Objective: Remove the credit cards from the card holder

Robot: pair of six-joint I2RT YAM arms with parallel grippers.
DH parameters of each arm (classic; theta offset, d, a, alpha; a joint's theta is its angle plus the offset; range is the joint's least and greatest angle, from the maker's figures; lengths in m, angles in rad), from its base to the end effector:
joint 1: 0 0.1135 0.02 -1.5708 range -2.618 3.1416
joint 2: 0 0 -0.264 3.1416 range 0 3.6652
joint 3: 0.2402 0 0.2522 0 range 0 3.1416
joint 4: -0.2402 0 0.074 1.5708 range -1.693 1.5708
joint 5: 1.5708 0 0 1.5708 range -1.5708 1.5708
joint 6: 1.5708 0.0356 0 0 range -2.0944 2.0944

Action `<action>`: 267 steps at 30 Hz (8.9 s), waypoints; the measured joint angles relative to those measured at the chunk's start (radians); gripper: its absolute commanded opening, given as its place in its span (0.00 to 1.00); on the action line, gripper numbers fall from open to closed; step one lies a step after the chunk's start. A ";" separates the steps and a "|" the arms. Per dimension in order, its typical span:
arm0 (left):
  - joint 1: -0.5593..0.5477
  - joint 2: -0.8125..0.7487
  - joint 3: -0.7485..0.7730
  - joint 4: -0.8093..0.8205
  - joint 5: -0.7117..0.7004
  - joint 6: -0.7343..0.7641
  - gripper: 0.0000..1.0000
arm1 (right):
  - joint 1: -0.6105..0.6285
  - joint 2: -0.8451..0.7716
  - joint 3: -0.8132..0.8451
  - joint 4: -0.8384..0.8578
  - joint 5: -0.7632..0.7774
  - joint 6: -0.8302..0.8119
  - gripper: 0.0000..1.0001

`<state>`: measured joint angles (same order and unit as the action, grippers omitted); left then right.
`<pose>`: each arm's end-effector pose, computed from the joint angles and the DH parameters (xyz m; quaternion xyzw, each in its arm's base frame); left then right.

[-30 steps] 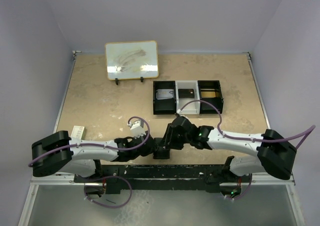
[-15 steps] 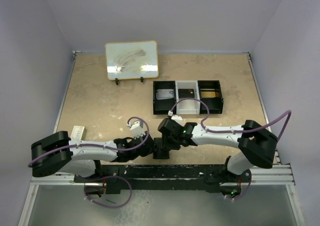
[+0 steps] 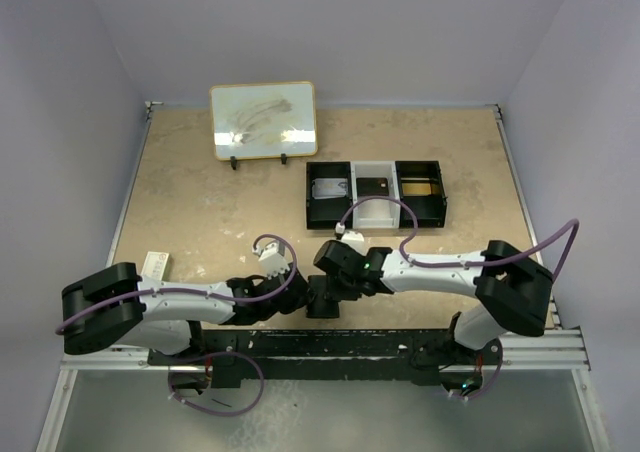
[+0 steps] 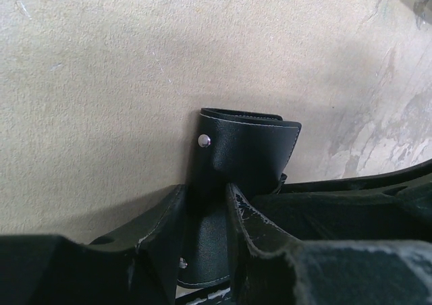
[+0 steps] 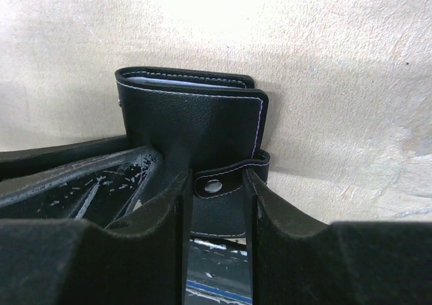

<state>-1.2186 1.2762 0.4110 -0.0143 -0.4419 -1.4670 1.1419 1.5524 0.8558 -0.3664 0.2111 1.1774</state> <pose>0.0887 -0.1971 0.1368 -0.1874 0.9017 -0.2754 0.2756 0.1292 0.2647 0.1712 0.0435 0.9619 0.1882 0.1933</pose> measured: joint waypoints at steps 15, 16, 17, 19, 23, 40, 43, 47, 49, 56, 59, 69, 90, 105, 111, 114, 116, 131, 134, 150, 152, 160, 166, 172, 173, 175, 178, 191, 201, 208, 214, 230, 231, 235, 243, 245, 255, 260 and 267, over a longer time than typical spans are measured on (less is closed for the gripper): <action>-0.001 0.049 0.008 0.028 -0.015 -0.060 0.24 | -0.196 -0.247 -0.296 0.256 -0.206 -0.042 0.19; -0.001 0.050 0.011 0.027 -0.015 -0.060 0.24 | -0.199 -0.252 -0.296 0.247 -0.203 -0.045 0.19; -0.001 0.052 0.014 0.024 -0.016 -0.060 0.24 | -0.201 -0.255 -0.296 0.236 -0.201 -0.048 0.20; -0.001 0.056 0.024 0.015 -0.017 -0.059 0.24 | -0.202 -0.255 -0.296 0.214 -0.188 -0.055 0.21; -0.001 0.064 0.041 -0.005 -0.018 -0.056 0.24 | -0.202 -0.242 -0.295 0.160 -0.153 -0.064 0.22; -0.006 0.065 0.117 -0.152 -0.038 0.010 0.43 | -0.202 -0.289 -0.279 0.136 -0.117 -0.126 0.00; -0.006 0.038 0.134 -0.238 -0.063 0.031 0.52 | -0.202 -0.365 -0.268 0.123 -0.115 -0.145 0.01; -0.006 -0.031 0.148 -0.341 -0.114 0.047 0.60 | -0.202 -0.451 -0.233 0.122 -0.125 -0.177 0.02; -0.006 -0.083 0.159 -0.381 -0.144 0.048 0.63 | -0.202 -0.478 -0.218 0.134 -0.138 -0.194 0.02; -0.006 -0.232 0.198 -0.504 -0.246 0.040 0.67 | -0.202 -0.455 -0.187 0.252 -0.245 -0.247 0.03; -0.006 -0.295 0.201 -0.557 -0.282 0.030 0.68 | -0.202 -0.391 -0.162 0.291 -0.286 -0.259 0.03; -0.006 -0.357 0.183 -0.573 -0.298 0.024 0.70 | -0.282 -0.421 -0.200 0.269 -0.278 -0.262 0.06; -0.005 0.026 0.178 -0.143 -0.084 0.147 0.71 | -0.454 -0.488 -0.542 0.347 -0.295 -0.125 0.09; 0.001 0.104 0.190 -0.060 -0.056 0.195 0.61 | -0.455 -0.487 -0.542 0.367 -0.274 -0.140 0.14; 0.001 0.121 0.229 -0.010 -0.013 0.234 0.58 | -0.456 -0.497 -0.542 0.353 -0.274 -0.151 0.15; 0.001 0.135 0.251 0.020 0.009 0.256 0.58 | -0.456 -0.501 -0.542 0.347 -0.274 -0.155 0.16; 0.001 0.148 0.257 0.042 0.026 0.261 0.58 | -0.456 -0.501 -0.542 0.347 -0.274 -0.156 0.17; 0.001 0.277 0.294 0.150 0.159 0.301 0.53 | -0.456 -0.588 -0.406 0.115 -0.174 -0.164 0.54; 0.001 0.277 0.294 0.156 0.159 0.300 0.52 | -0.456 -0.633 -0.349 0.066 -0.144 -0.170 0.46; 0.001 0.267 0.264 0.145 0.162 0.301 0.51 | -0.456 -0.398 -0.272 0.315 -0.389 -0.259 0.21; 0.002 0.266 0.263 0.145 0.166 0.301 0.51 | -0.456 -0.350 -0.272 0.348 -0.409 -0.269 0.21; 0.001 0.129 0.230 0.068 0.166 0.308 0.61 | -0.458 -0.222 -0.388 0.439 -0.433 -0.260 0.22; 0.039 0.032 0.236 -0.089 0.116 0.341 0.64 | -0.459 -0.233 -0.424 0.508 -0.440 -0.249 0.22; 0.124 0.034 0.219 -0.146 0.117 0.365 0.64 | -0.459 -0.233 -0.430 0.523 -0.439 -0.246 0.23; 0.124 0.039 0.219 -0.147 0.121 0.370 0.64 | -0.459 -0.233 -0.431 0.526 -0.439 -0.246 0.23; 0.124 0.051 0.219 -0.145 0.130 0.372 0.63 | -0.459 -0.233 -0.435 0.533 -0.439 -0.245 0.23; 0.124 0.080 0.219 -0.144 0.147 0.379 0.61 | -0.459 -0.233 -0.437 0.539 -0.439 -0.244 0.23; 0.124 0.097 0.219 -0.117 0.183 0.378 0.53 | -0.459 -0.232 -0.447 0.562 -0.441 -0.243 0.23; 0.124 0.100 0.219 -0.089 0.218 0.377 0.51 | -0.459 -0.231 -0.449 0.566 -0.442 -0.241 0.23; 0.122 0.128 0.219 0.018 0.265 0.343 0.51 | -0.459 -0.231 -0.449 0.567 -0.442 -0.234 0.23; 0.122 0.135 0.219 0.072 0.282 0.325 0.51 | -0.459 -0.233 -0.449 0.565 -0.439 -0.219 0.24; 0.054 0.276 0.272 0.129 0.314 0.333 0.48 | -0.459 -0.649 -0.469 0.338 -0.163 -0.124 0.53; 0.047 0.282 0.288 0.121 0.310 0.335 0.48 | -0.460 -0.676 -0.469 0.335 -0.151 -0.136 0.50; 0.031 0.291 0.307 0.109 0.298 0.344 0.46 | -0.460 -0.698 -0.460 0.348 -0.182 -0.184 0.41; 0.018 0.228 0.286 0.063 0.245 0.364 0.48 | -0.460 -0.455 -0.457 0.537 -0.376 -0.229 0.26; 0.016 0.158 0.262 0.041 0.223 0.375 0.50 | -0.460 -0.385 -0.468 0.590 -0.396 -0.231 0.25; 0.059 -0.040 0.205 -0.069 0.054 0.451 0.55 | -0.460 -0.336 -0.589 0.753 -0.389 -0.224 0.29; 0.084 0.018 0.130 -0.047 0.047 0.456 0.54 | -0.460 -0.320 -0.591 0.797 -0.390 -0.257 0.29; 0.084 0.042 0.098 0.053 0.064 0.453 0.50 | -0.460 -0.338 -0.590 0.785 -0.397 -0.285 0.33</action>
<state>-1.1347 1.3186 0.5087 0.0391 -0.3775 -1.0142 0.6823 1.2140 0.2661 0.4191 -0.1860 0.8928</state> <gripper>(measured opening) 0.516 0.299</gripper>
